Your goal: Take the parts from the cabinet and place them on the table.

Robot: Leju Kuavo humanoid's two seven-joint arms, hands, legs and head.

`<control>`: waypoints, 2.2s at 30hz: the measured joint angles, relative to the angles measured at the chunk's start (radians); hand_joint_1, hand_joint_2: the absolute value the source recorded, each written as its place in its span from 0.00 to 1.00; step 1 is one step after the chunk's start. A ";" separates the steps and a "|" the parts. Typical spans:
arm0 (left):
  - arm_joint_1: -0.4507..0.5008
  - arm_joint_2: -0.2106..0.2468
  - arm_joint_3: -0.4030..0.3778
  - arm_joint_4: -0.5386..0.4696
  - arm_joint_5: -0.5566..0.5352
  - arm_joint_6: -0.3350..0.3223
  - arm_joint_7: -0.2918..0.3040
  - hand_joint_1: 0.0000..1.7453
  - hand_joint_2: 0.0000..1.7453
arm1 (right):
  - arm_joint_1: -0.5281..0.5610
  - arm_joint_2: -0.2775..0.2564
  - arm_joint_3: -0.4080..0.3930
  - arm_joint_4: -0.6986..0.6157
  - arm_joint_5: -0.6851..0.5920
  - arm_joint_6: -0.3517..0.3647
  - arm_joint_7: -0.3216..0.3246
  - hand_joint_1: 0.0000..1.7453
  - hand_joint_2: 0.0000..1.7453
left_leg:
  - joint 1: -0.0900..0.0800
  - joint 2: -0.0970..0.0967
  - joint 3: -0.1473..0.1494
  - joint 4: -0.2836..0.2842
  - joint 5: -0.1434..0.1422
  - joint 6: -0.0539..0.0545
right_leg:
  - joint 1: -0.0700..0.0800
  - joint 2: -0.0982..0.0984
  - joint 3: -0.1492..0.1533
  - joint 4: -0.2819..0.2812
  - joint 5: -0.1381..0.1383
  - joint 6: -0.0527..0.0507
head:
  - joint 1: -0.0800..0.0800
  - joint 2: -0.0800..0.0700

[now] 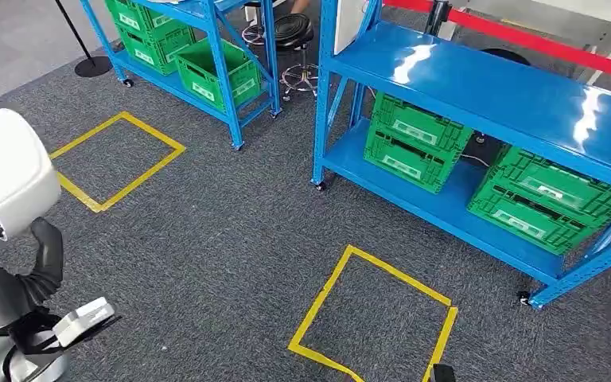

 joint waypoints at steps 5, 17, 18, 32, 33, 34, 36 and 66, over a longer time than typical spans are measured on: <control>0.021 -0.001 0.005 -0.013 0.009 0.000 0.000 1.00 1.00 | 0.001 -0.001 0.003 0.000 0.000 0.002 0.004 0.00 0.00 | -0.003 0.000 -0.001 0.002 -0.001 0.001 | -0.005 0.000 0.000 0.000 0.001 0.004 | 0.000 0.000; 0.021 0.000 0.003 0.010 0.020 0.000 0.004 1.00 1.00 | -0.006 0.000 0.016 0.000 0.001 0.018 -0.016 0.00 0.00 | 0.006 -0.032 -0.001 -0.023 0.017 0.028 | -0.015 0.017 -0.133 0.303 -0.168 0.026 | 0.009 0.000; 0.020 0.001 0.003 0.016 0.022 0.000 0.003 1.00 1.00 | -0.003 0.000 0.017 0.000 0.000 0.017 -0.016 0.00 0.00 | 0.007 -0.043 -0.002 -0.022 0.019 0.025 | -0.017 0.017 -0.151 0.339 -0.170 0.028 | 0.009 0.000; -0.022 0.003 -0.003 0.066 0.022 -0.001 0.022 1.00 1.00 | 0.014 -0.001 0.001 0.001 -0.051 0.015 -0.032 0.00 0.00 | 0.015 -0.064 -0.004 -0.011 0.017 -0.002 | -0.018 0.044 -0.002 0.019 -0.017 0.001 | 0.008 0.000; -0.025 0.003 -0.005 0.070 0.021 -0.001 0.024 1.00 1.00 | 0.015 -0.001 0.000 0.001 -0.047 0.016 -0.031 0.00 0.00 | 0.015 -0.064 -0.004 -0.012 0.019 -0.007 | -0.018 0.043 -0.003 0.020 -0.017 0.000 | 0.008 0.000; -0.030 0.003 -0.007 0.074 0.016 -0.001 0.027 1.00 1.00 | 0.016 -0.001 0.000 0.001 -0.040 0.016 -0.031 0.00 0.00 | 0.016 -0.064 -0.006 -0.010 0.016 -0.012 | -0.021 0.043 -0.003 0.019 -0.016 0.000 | 0.008 0.000; -0.038 0.002 -0.010 0.081 0.005 -0.001 0.034 1.00 1.00 | 0.016 -0.001 0.000 0.001 -0.029 0.016 -0.027 0.00 0.00 | 0.015 -0.064 -0.007 -0.006 0.014 -0.009 | -0.021 0.043 -0.003 0.020 -0.017 0.001 | 0.008 0.000; -0.029 0.011 -0.030 0.077 0.128 -0.001 0.003 1.00 1.00 | 0.018 0.001 0.002 0.002 0.009 0.020 -0.021 0.00 0.00 | 0.016 -0.006 -0.180 0.312 -0.107 -0.042 | -0.003 -0.055 0.008 0.028 -0.036 -0.036 | -0.002 0.000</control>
